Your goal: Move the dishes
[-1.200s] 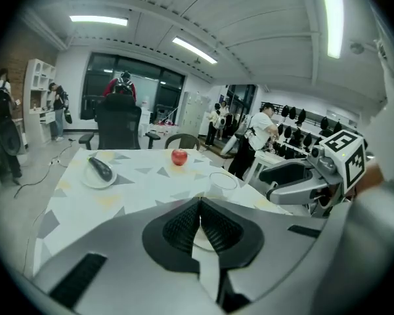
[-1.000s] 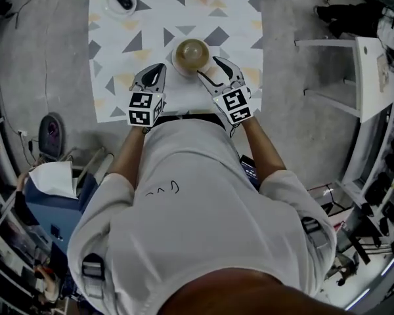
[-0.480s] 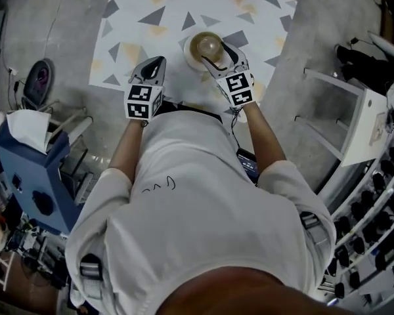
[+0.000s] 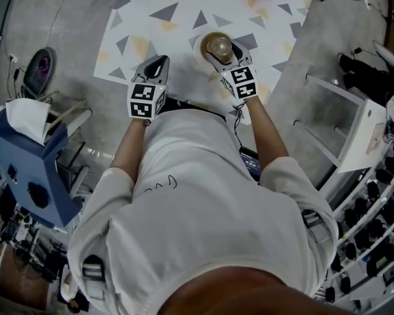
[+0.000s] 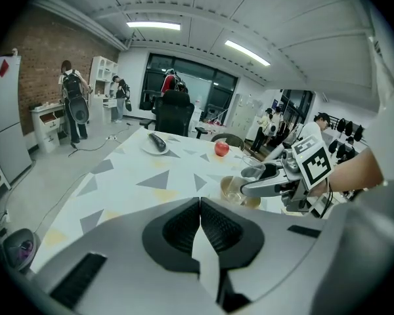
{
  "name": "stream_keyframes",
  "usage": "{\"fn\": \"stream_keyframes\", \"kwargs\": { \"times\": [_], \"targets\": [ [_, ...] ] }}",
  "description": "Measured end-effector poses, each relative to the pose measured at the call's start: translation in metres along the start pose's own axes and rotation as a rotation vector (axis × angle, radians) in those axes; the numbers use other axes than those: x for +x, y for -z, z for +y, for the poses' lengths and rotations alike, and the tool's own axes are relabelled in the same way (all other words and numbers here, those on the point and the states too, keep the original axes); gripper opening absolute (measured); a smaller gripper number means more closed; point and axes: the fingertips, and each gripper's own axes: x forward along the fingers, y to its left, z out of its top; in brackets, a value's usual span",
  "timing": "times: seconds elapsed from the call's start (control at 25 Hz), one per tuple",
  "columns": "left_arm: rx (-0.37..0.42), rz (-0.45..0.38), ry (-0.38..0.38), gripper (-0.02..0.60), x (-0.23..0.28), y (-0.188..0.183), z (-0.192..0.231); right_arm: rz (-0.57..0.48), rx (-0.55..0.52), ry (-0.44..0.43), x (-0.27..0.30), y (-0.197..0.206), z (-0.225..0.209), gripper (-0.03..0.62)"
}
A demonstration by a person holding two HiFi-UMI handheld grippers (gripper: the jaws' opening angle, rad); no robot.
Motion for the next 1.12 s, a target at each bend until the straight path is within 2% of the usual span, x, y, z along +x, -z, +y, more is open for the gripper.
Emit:
{"fn": "stream_keyframes", "kwargs": {
  "times": [0.28, 0.68, 1.12],
  "targets": [
    [0.006, 0.002, 0.016, 0.020, -0.003, -0.001, 0.007, -0.011, 0.067, 0.038, 0.007, -0.001, -0.002, 0.290],
    [0.054, -0.001, 0.072, 0.021, 0.003, -0.015, 0.001, -0.025, 0.091, 0.097, 0.002, -0.006, -0.007, 0.273],
    [0.147, -0.001, 0.185, 0.021, 0.019, -0.039, -0.018, -0.101, 0.127, 0.194, -0.029, -0.030, -0.008, 0.272]
  ]
}}
